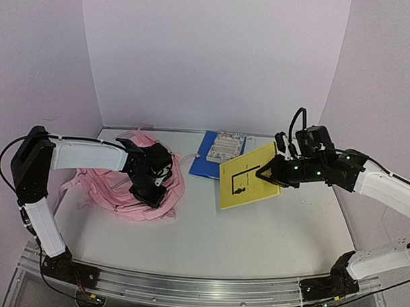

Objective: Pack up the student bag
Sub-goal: Move the student bag to the center of the board.

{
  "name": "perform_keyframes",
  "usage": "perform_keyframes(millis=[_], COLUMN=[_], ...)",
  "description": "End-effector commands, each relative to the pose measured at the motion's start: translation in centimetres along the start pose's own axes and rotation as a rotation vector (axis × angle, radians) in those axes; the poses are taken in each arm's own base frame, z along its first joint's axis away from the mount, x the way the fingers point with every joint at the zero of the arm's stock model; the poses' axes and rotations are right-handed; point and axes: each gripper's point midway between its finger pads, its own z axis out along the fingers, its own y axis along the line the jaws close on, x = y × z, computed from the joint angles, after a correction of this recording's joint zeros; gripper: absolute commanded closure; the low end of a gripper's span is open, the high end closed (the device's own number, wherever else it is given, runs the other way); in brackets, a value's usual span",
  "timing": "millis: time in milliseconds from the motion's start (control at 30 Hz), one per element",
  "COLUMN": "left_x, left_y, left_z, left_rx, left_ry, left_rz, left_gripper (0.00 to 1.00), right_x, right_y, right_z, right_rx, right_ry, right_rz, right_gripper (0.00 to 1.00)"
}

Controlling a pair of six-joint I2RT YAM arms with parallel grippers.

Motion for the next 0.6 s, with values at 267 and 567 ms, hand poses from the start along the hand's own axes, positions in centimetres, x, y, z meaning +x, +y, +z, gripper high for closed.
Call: perform_keyframes(millis=[267,567], left_x=[-3.1,-4.9], left_y=[1.4,-3.0], left_z=[-4.3,-9.5], left_rx=[-0.101,0.137], left_ry=[-0.179,-0.292], left_rz=[-0.036,0.033], left_gripper=[1.0,1.0], right_x=[-2.8,-2.6], right_y=[2.5,2.2], right_z=[-2.0,-1.7], right_rx=[-0.095,-0.085], right_ry=[-0.123,-0.117], right_rz=[-0.009,-0.008], right_gripper=[1.0,1.0])
